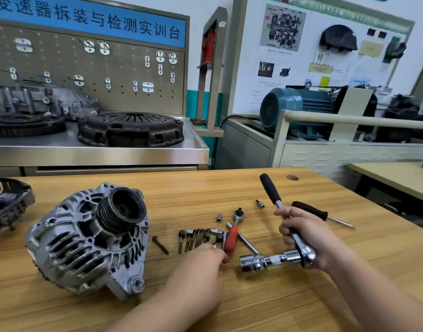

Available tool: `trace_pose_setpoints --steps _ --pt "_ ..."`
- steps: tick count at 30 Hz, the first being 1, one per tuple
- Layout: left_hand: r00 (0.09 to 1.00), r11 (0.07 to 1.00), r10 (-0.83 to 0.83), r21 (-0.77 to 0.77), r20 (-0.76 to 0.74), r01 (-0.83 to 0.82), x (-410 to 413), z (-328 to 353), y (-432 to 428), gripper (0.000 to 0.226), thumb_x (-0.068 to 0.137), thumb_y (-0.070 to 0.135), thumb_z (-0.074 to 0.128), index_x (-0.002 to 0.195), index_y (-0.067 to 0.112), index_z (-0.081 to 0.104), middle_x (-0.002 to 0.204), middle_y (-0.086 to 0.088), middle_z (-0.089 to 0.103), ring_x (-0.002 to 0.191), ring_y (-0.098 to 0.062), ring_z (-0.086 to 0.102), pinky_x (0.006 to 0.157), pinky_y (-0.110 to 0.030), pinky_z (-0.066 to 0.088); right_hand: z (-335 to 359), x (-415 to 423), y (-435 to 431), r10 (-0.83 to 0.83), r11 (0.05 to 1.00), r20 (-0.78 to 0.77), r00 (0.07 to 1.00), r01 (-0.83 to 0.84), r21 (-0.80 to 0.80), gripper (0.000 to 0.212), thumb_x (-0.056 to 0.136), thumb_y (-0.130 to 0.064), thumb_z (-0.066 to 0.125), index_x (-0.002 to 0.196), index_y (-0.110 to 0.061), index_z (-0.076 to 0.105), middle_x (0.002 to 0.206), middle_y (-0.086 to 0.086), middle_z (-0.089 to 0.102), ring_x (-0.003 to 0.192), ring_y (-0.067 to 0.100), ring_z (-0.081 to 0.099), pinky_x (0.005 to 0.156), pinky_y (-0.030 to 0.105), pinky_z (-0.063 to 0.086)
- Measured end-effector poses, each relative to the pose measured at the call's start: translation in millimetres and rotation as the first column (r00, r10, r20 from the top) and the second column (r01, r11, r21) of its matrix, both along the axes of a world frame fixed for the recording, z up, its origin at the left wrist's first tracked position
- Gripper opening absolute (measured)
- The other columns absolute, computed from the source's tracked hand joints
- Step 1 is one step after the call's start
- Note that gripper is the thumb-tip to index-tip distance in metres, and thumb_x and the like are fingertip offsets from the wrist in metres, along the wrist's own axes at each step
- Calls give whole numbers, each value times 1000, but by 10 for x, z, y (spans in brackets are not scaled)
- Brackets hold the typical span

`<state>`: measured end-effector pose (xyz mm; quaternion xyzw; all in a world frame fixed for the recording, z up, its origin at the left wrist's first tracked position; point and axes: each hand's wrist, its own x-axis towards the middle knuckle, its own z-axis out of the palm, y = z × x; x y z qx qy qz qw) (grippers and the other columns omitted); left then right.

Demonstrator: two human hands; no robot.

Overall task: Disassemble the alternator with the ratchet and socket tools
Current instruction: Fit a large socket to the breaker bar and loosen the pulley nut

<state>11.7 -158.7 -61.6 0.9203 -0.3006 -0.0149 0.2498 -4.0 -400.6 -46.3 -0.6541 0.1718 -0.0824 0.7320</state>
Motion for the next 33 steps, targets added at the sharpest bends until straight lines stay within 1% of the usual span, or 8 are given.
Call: trace_pose_setpoints --steps 6,11,17,20,22,26,29,33 --pt "991 999 -23 48 135 16 76 -74 -52 38 91 15 48 127 25 52 121 7 51 114 -12 50 95 -27 42 -90 89 25 49 920 -140 989 -99 -379 37 92 8 46 109 -21 62 55 3 57 50 20 53 52 34 45" --pt "976 991 -47 130 214 19 79 -63 -50 37 93 20 44 130 24 48 123 6 51 118 -14 40 101 -30 39 -9 98 52 71 666 -121 990 -137 -733 41 92 1 50 98 -39 60 69 -5 61 44 9 45 45 22 37" --pt "933 991 -132 55 334 121 -101 51 -134 37 92 44 35 122 26 48 119 10 49 112 -10 39 98 -27 33 52 32 50 141 358 -223 965 -259 -897 39 93 -15 46 108 -51 48 75 -7 63 62 16 58 63 37 50" --pt "921 957 -227 246 318 151 -225 79 -300 52 90 60 35 119 20 48 117 0 51 111 -21 43 96 -37 36 0 -36 72 130 272 -176 976 -206 -940 42 94 -18 47 109 -56 37 72 -11 56 62 10 54 63 34 46" --pt "924 897 -282 412 257 159 -300 79 -451 60 90 62 39 123 14 46 121 -8 51 114 -28 45 95 -43 37 -40 -85 86 144 359 -113 983 -158 -920 44 92 -13 49 104 -55 42 64 -9 52 53 11 46 56 32 41" --pt "892 862 -332 484 308 154 -375 91 -655 37 97 32 46 124 7 45 123 -16 53 112 -33 50 79 -40 33 -27 -153 144 82 719 13 997 -49 -693 42 88 5 49 90 -34 65 57 -3 49 47 13 42 47 27 36" --pt "872 941 -280 294 403 166 -357 118 -593 25 100 34 37 113 14 44 113 -9 55 100 -29 53 73 -38 32 165 -219 111 83 925 64 995 -53 -375 36 87 14 48 83 -13 71 57 8 49 45 19 48 42 26 40" --pt "817 957 -237 -18 526 289 -302 260 -424 24 93 43 36 78 24 39 70 6 52 57 -14 44 47 -26 25 462 -341 12 319 938 208 925 -277 -208 13 80 -10 62 75 -8 73 70 13 57 58 21 57 49 25 47"
